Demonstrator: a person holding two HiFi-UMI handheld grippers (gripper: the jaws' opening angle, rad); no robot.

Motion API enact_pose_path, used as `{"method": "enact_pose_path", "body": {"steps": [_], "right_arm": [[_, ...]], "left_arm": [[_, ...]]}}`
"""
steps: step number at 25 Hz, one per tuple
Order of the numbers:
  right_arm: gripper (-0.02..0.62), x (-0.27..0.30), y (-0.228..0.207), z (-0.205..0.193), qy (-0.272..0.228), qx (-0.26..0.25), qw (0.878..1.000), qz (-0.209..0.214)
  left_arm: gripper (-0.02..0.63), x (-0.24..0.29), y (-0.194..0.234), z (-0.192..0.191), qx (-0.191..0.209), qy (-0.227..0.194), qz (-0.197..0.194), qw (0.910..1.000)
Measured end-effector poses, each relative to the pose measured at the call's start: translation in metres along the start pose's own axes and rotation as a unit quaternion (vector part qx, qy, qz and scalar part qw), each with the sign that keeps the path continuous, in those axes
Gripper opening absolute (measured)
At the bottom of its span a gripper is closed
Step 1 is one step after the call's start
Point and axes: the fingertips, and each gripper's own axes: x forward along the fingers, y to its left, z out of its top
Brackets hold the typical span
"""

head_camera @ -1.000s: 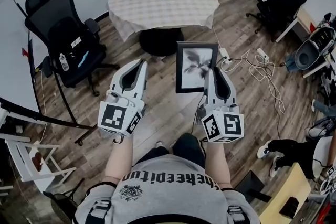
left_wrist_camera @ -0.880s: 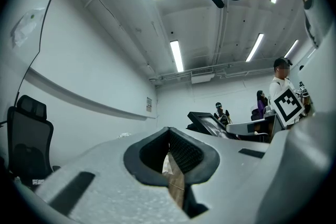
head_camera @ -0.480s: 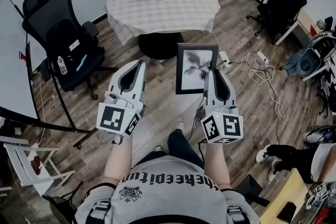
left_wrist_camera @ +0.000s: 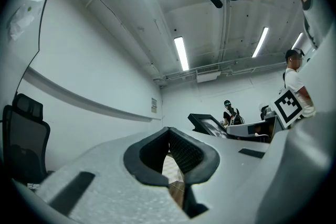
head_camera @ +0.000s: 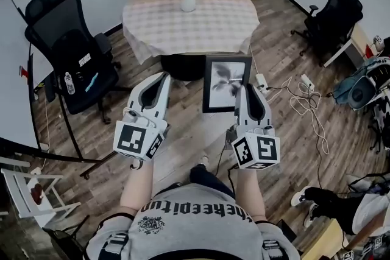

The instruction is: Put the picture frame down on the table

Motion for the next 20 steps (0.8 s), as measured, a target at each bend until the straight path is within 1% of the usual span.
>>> {"method": "enact_pose_path", "body": {"steps": [10,14,20], "right_arm": [[0.066,0.054,-0.054,0.003,-0.002,0.004,1.000,0.024],[0.066,0.066,-0.069,0.000,-0.001,0.004,0.999,0.035],[0.066,0.084,-0.086,-0.005,-0.001,0.012,0.999,0.034]], "left_arm": [[0.015,0.072,-0.007,-0.012,0.008,-0.003,0.014,0.9999],[0.015,0.090,-0.013,-0.017,0.010,-0.005,0.018,0.9998],[0.015,0.110,-0.013,-0.027,0.015,0.005,0.018,0.9997]]}}
